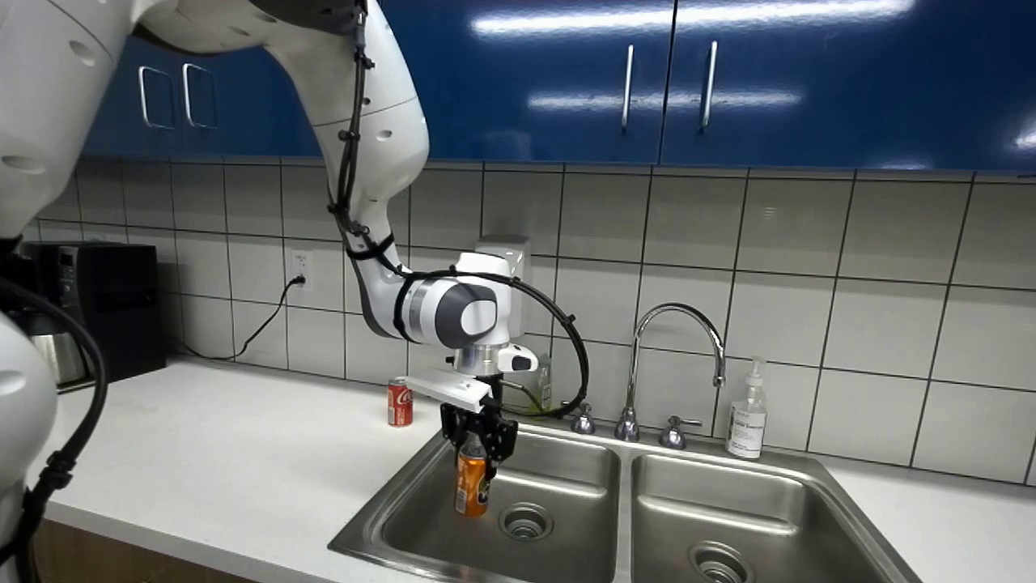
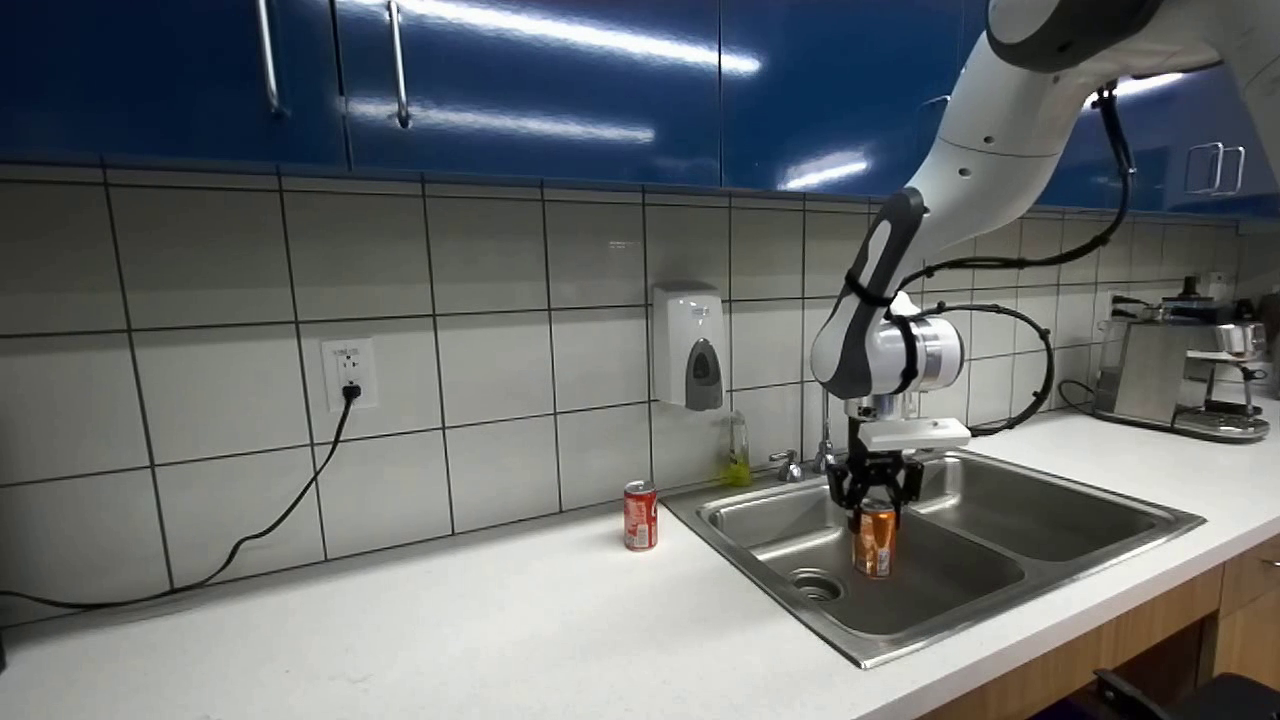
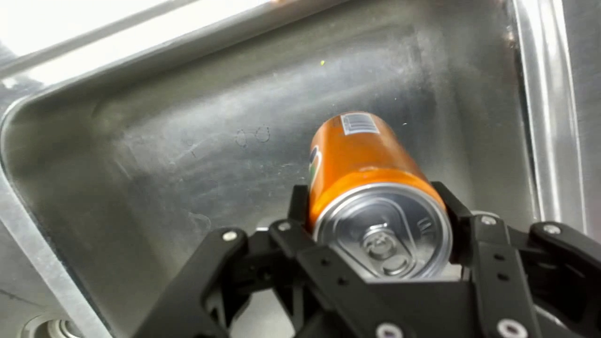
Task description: Put the orange can on the counter to the left
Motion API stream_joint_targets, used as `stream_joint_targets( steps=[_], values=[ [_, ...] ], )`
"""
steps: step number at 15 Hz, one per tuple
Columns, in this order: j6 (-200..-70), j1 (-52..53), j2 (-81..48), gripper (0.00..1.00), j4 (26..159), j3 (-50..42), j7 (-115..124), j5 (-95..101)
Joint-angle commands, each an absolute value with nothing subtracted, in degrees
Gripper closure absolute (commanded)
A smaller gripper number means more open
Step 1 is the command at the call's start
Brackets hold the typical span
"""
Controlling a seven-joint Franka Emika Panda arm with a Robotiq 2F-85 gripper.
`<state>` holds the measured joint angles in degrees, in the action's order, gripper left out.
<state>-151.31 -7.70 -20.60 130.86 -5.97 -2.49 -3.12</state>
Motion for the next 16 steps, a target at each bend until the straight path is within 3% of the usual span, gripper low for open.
stream_joint_targets(
  steps=[1,16],
  values=[
    [-148.55,-7.06,-12.8,0.62,135.93,-4.76,-4.16,-2.54],
    [-144.74,0.46,-1.68,0.62,142.4,1.47,-5.49,-4.49]
  ],
)
